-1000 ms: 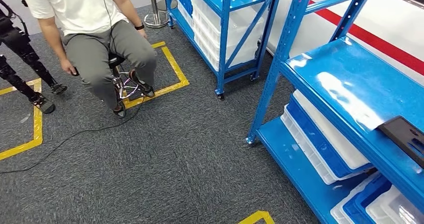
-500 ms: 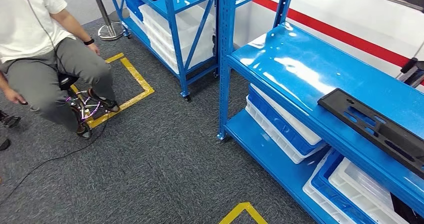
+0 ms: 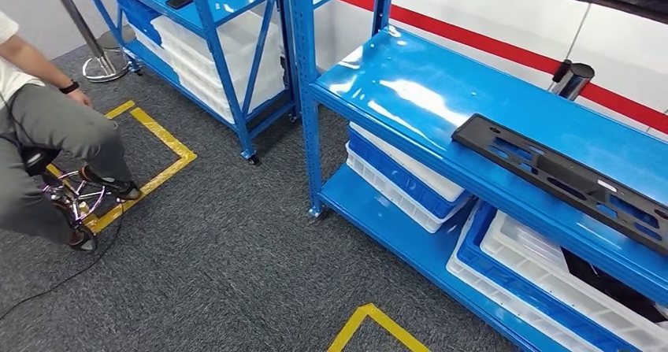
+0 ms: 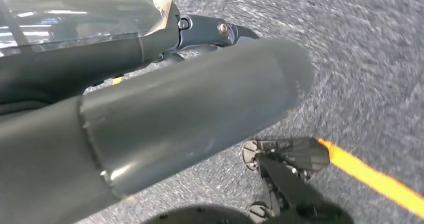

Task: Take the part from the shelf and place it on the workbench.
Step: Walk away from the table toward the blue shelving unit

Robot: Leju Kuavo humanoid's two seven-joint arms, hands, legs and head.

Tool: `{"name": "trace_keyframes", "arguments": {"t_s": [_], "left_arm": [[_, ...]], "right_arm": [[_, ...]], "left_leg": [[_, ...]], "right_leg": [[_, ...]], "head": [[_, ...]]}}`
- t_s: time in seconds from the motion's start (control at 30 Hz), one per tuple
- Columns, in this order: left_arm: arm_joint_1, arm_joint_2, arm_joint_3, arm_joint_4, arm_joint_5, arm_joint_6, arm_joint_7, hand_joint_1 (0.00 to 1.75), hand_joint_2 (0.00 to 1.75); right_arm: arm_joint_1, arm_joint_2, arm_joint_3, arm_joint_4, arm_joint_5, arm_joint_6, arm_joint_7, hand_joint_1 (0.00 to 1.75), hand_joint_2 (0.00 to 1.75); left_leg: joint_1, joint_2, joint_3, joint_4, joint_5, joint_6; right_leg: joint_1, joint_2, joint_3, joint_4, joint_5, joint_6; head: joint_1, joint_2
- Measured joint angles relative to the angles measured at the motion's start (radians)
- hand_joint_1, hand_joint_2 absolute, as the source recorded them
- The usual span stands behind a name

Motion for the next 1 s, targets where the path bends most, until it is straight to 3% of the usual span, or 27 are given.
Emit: {"name": "trace_keyframes", "arguments": {"t_s": [0.03,0.07,0.1,0.17,0.23,0.27,0.33,0.37,0.43,0.47,0.5,0.57,0.63,0.67,0.73,0.77,0.8,0.87,0.93,0.97,1.0], "left_arm": [[0.000,-0.001,0.000,0.000,-0.001,0.000,0.000,0.00,0.00],[0.000,-0.001,0.000,0.000,-0.002,0.000,0.000,0.00,0.00],[0.000,-0.001,0.000,0.000,-0.003,0.000,0.000,0.00,0.00],[-0.001,0.001,0.000,0.000,-0.004,-0.001,0.000,0.00,0.00],[-0.007,0.001,0.000,0.000,-0.004,-0.001,0.000,0.00,0.00],[-0.010,0.001,0.000,0.000,-0.004,-0.001,0.000,0.00,0.00],[-0.012,0.001,0.000,0.000,-0.005,-0.001,0.000,0.00,0.00],[-0.011,0.001,0.000,0.000,-0.005,0.000,0.001,0.00,0.00],[-0.007,0.001,0.000,0.000,-0.007,0.000,0.001,0.00,0.00],[-0.005,0.001,0.000,0.000,-0.007,0.000,0.001,0.00,0.00],[-0.004,0.001,0.000,0.000,-0.007,0.000,0.001,0.00,0.00],[-0.003,0.001,0.000,0.000,-0.007,0.000,0.001,0.00,0.00],[-0.003,0.001,0.000,0.000,-0.009,0.001,0.001,0.00,0.00],[-0.004,0.002,0.000,0.000,-0.010,0.001,0.000,0.00,0.00],[-0.006,0.001,0.000,0.000,-0.011,0.004,-0.001,0.00,0.00],[-0.008,0.000,0.000,0.000,-0.011,0.004,-0.002,0.00,0.44],[-0.009,-0.001,0.000,0.000,-0.011,0.005,-0.003,0.00,0.87],[-0.008,-0.002,0.000,0.000,-0.011,0.005,-0.004,0.00,1.75],[-0.006,-0.001,0.000,0.000,-0.011,0.004,-0.006,0.00,1.75],[-0.005,-0.001,0.000,0.000,-0.011,0.003,-0.007,0.00,1.75],[-0.005,-0.001,0.000,0.000,-0.011,0.002,-0.008,0.00,1.75]], "right_arm": [[0.001,-0.001,0.000,0.000,-0.001,0.000,0.000,0.00,1.75],[0.000,-0.001,0.000,0.000,-0.002,0.000,0.000,0.00,1.75],[-0.002,-0.001,0.000,0.000,-0.003,-0.001,0.000,0.00,1.75],[-0.005,0.001,0.000,-0.001,-0.007,-0.002,0.000,0.00,1.75],[-0.004,0.001,0.000,-0.001,-0.009,-0.003,0.000,0.00,1.75],[-0.004,0.001,0.000,-0.001,-0.010,-0.004,0.000,0.00,1.75],[-0.005,0.001,0.000,-0.001,-0.012,-0.004,0.000,0.00,1.75],[-0.006,0.002,0.000,-0.001,-0.012,-0.004,0.000,0.00,1.75],[-0.006,0.003,0.000,-0.001,-0.013,-0.004,-0.001,0.00,1.75],[-0.005,0.003,0.000,-0.001,-0.013,-0.004,-0.001,0.00,1.75],[-0.004,0.003,0.000,-0.001,-0.013,-0.004,-0.001,0.00,1.75],[-0.002,0.004,0.000,-0.001,-0.014,-0.004,-0.001,0.00,1.75],[-0.004,0.006,0.000,-0.001,-0.015,-0.006,-0.001,0.00,1.75],[-0.005,0.008,0.000,-0.001,-0.015,-0.008,-0.001,0.00,1.75],[-0.003,0.009,0.000,-0.001,-0.015,-0.011,-0.001,0.00,1.75],[-0.001,0.009,0.000,-0.001,-0.015,-0.013,-0.001,0.00,1.75],[-0.001,0.009,0.000,-0.001,-0.015,-0.013,-0.001,0.00,1.75],[-0.003,0.009,0.000,-0.001,-0.015,-0.014,-0.001,0.00,1.75],[-0.005,0.010,0.000,-0.001,-0.017,-0.014,-0.002,0.00,1.75],[-0.004,0.010,0.000,-0.001,-0.017,-0.014,-0.002,0.00,1.75],[-0.002,0.009,0.000,-0.001,-0.019,-0.015,-0.002,0.00,1.75]], "left_leg": [[0.002,0.012,0.002,0.001,-0.002,-0.004],[0.001,0.025,0.005,0.003,-0.006,-0.011],[0.000,0.036,0.008,0.006,-0.012,-0.019],[-0.003,0.055,0.018,0.010,-0.021,-0.035],[0.002,0.071,0.028,0.009,-0.026,-0.048],[0.007,0.059,0.028,0.015,-0.035,-0.055],[0.014,0.002,0.004,0.078,-0.083,-0.064],[0.015,-0.030,-0.023,0.139,-0.119,-0.064],[0.015,-0.056,-0.085,0.262,-0.171,-0.061],[0.015,-0.060,-0.102,0.288,-0.169,-0.059],[0.015,-0.062,-0.101,0.278,-0.148,-0.055],[0.015,-0.087,-0.057,0.168,-0.072,-0.044],[0.013,-0.126,-0.011,0.060,-0.026,-0.035],[0.011,-0.137,-0.002,0.036,-0.021,-0.033],[0.003,-0.120,0.001,0.025,-0.018,-0.026],[0.002,-0.109,0.003,0.018,-0.011,-0.019],[0.002,-0.096,0.005,0.009,-0.004,-0.011],[0.004,-0.065,0.006,-0.004,0.005,0.000],[0.003,-0.033,0.002,-0.005,0.005,0.002],[0.003,-0.018,0.001,-0.005,0.005,0.002],[0.003,-0.004,0.000,-0.005,0.005,0.001]], "right_leg": [[-0.006,-0.014,0.036,-0.062,0.023,0.014],[-0.011,-0.043,0.078,-0.134,0.045,0.024],[-0.011,-0.069,0.113,-0.194,0.063,0.027],[-0.006,-0.094,0.141,-0.243,0.078,0.013],[-0.002,-0.069,0.140,-0.244,0.081,-0.009],[-0.004,-0.058,0.140,-0.245,0.082,-0.017],[-0.007,-0.033,0.142,-0.246,0.089,-0.034],[-0.005,-0.021,0.139,-0.246,0.091,-0.039],[0.002,0.008,0.136,-0.246,0.094,-0.045],[0.005,0.024,0.136,-0.245,0.095,-0.046],[0.007,0.039,0.137,-0.245,0.095,-0.046],[0.008,0.068,0.140,-0.245,0.096,-0.045],[0.011,0.092,0.138,-0.244,0.098,-0.040],[0.011,0.102,0.134,-0.244,0.101,-0.035],[0.010,0.121,0.123,-0.248,0.108,-0.022],[0.010,0.115,0.118,-0.245,0.109,-0.017],[0.010,0.093,0.107,-0.231,0.100,-0.016],[0.011,0.035,0.060,-0.142,0.048,-0.021],[0.009,0.010,-0.001,-0.013,-0.011,-0.020],[0.006,0.007,-0.015,0.024,-0.024,-0.014],[0.004,0.004,-0.008,0.024,-0.021,-0.005]], "head": [[0.000,0.000],[0.001,0.000],[0.001,0.000],[-0.002,0.000],[-0.007,0.000],[-0.007,0.000],[-0.009,0.000],[-0.010,0.000],[-0.010,0.000],[-0.010,0.000],[-0.009,0.000],[-0.010,0.000],[-0.009,0.000],[-0.008,0.000],[-0.009,0.000],[-0.009,0.000],[-0.008,0.000],[-0.004,0.000],[-0.002,0.000],[-0.002,0.000],[-0.002,0.000]]}}
